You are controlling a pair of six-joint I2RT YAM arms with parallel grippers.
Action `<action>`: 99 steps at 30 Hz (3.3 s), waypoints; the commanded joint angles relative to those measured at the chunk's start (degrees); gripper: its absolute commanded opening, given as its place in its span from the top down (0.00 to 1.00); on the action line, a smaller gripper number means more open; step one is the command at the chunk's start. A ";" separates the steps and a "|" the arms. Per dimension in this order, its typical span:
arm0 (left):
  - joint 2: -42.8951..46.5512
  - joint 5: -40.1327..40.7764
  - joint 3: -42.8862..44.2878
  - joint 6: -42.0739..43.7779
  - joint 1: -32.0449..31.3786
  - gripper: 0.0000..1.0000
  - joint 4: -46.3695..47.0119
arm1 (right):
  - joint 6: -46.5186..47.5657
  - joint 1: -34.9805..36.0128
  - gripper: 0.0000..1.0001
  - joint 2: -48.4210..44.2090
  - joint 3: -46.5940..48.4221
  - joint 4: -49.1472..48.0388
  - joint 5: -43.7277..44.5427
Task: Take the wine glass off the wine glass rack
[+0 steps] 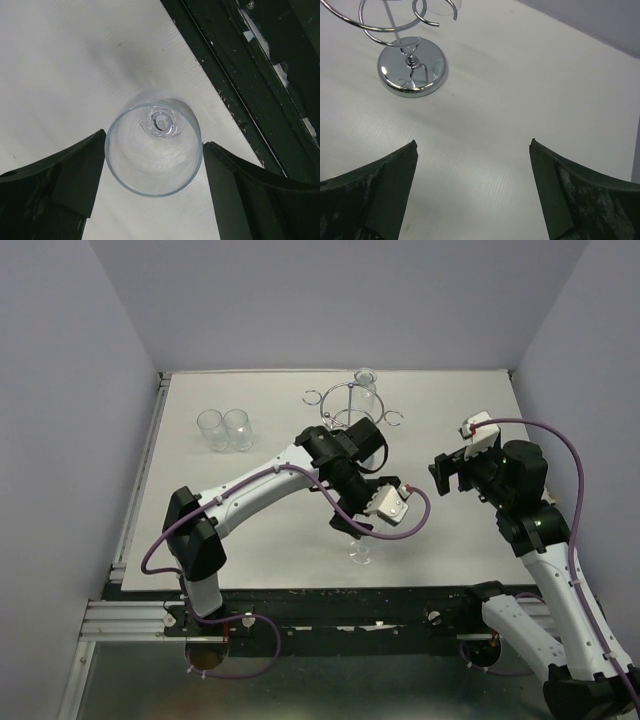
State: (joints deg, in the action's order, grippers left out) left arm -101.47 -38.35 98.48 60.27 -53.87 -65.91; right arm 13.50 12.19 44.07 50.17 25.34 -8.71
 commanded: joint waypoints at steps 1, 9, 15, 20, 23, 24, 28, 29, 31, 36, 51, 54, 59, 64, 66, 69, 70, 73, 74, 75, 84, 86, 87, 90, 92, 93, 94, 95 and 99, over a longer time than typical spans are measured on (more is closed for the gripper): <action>1.10 -4.10 -1.18 2.39 -0.62 0.07 2.45 | -0.93 -0.76 0.00 -0.39 -0.78 -0.30 -1.57; 2.15 -6.74 -3.90 1.70 -0.63 0.07 5.95 | -1.02 -0.94 0.00 -0.74 -1.57 0.15 -1.92; 3.21 -7.44 -5.93 1.16 -0.71 0.18 8.78 | -1.02 -1.02 0.00 -1.18 -2.27 0.41 -1.92; 3.65 -6.57 -6.19 1.43 -0.63 0.30 9.22 | -1.19 -1.20 0.00 -1.45 -2.36 0.50 -1.92; 4.44 -5.16 -6.45 0.29 -0.19 0.31 9.40 | -1.19 -1.29 0.00 -1.01 -2.01 0.85 -1.84; 4.79 -4.81 -6.45 -0.24 0.16 0.32 9.40 | -1.19 -1.29 0.00 -0.83 -1.57 1.11 -1.75; 7.24 -4.02 -7.59 -4.01 2.88 0.33 9.75 | -0.93 -1.20 0.00 0.75 0.27 2.25 -1.92; 8.12 -3.49 -8.21 -4.98 3.76 0.33 9.92 | -0.84 -1.29 0.00 1.36 0.80 2.25 -2.01; 9.97 -2.61 -9.61 -6.74 5.69 0.34 9.92 | -0.84 -1.29 0.00 2.50 1.94 2.52 -2.10; 16.11 -1.38 -16.55 -13.67 12.37 0.34 12.38 | -1.28 -1.29 0.00 5.05 3.53 2.78 -2.54; 27.56 6.44 -28.34 -17.38 39.43 0.31 14.76 | -0.66 -1.55 0.00 9.98 7.83 0.85 -3.51; 25.80 6.62 -26.94 -18.61 44.89 0.31 15.72 | -0.84 -1.55 0.00 10.42 8.10 0.76 -3.86; 23.34 8.46 -25.62 -19.93 52.10 0.31 19.93 | -0.49 -1.46 0.00 10.33 8.28 0.41 -3.51; 19.39 12.24 -24.04 -22.91 58.34 0.32 25.73 | -0.58 -1.55 0.00 10.07 7.84 0.23 -3.51; 17.72 14.17 -22.81 -24.49 59.75 0.32 28.02 | -0.49 -1.64 0.00 9.72 7.75 0.06 -3.16; 15.43 17.68 -21.66 -26.16 60.89 0.32 31.01 | 0.04 -1.81 0.00 9.54 7.66 0.06 -2.89; 15.08 18.65 -21.40 -26.78 61.16 0.32 32.15 | 0.21 -1.81 0.00 9.45 7.49 -0.12 -2.80; 13.32 20.06 -20.43 -30.11 62.39 0.32 35.32 | 0.13 -2.08 0.00 9.10 7.13 -0.29 -2.54; 12.36 20.07 -19.56 -31.43 62.65 0.31 35.76 | 0.04 -2.08 0.00 8.93 6.96 -0.29 -2.71; 11.57 19.81 -18.94 -32.49 62.92 0.31 36.02 | -0.05 -2.25 0.00 8.75 6.87 -0.29 -2.80; 9.01 18.40 -16.83 -38.20 63.71 0.30 37.35 | -0.31 -2.95 0.00 7.17 5.99 0.23 -2.63; 9.10 17.61 -16.83 -38.82 63.89 0.30 36.91 | -0.57 -3.22 0.00 6.82 5.73 0.32 -2.80; 9.36 17.26 -17.26 -38.91 63.89 0.30 36.91 | -0.66 -3.31 0.00 6.64 5.73 0.41 -2.89; 9.89 16.55 -18.05 -39.97 64.06 0.30 36.64 | -1.02 -3.66 0.00 6.55 5.46 0.59 -3.24; 10.41 16.29 -19.02 -40.58 63.97 0.29 36.82 | -1.10 -3.83 0.00 6.38 5.37 0.58 -3.33; 10.68 16.20 -19.37 -40.76 63.97 0.29 36.99 | -1.02 -3.92 0.00 6.46 5.37 0.67 -3.33; 10.77 16.29 -19.81 -41.02 63.97 0.29 37.08 | -1.10 -3.92 0.00 6.46 5.46 0.76 -3.42; 10.85 16.29 -19.99 -41.02 64.06 0.29 36.99 | -1.19 -3.92 0.00 6.55 5.46 0.76 -3.51; 11.73 16.64 -20.87 -40.93 64.06 0.29 36.91 | -1.19 -4.01 0.00 6.64 5.64 0.76 -3.68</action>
State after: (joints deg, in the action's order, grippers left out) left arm -92.12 -20.43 78.94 20.49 9.69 -30.04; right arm 13.04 8.51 51.20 56.14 26.50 -11.33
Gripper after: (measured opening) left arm 0.793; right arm 0.998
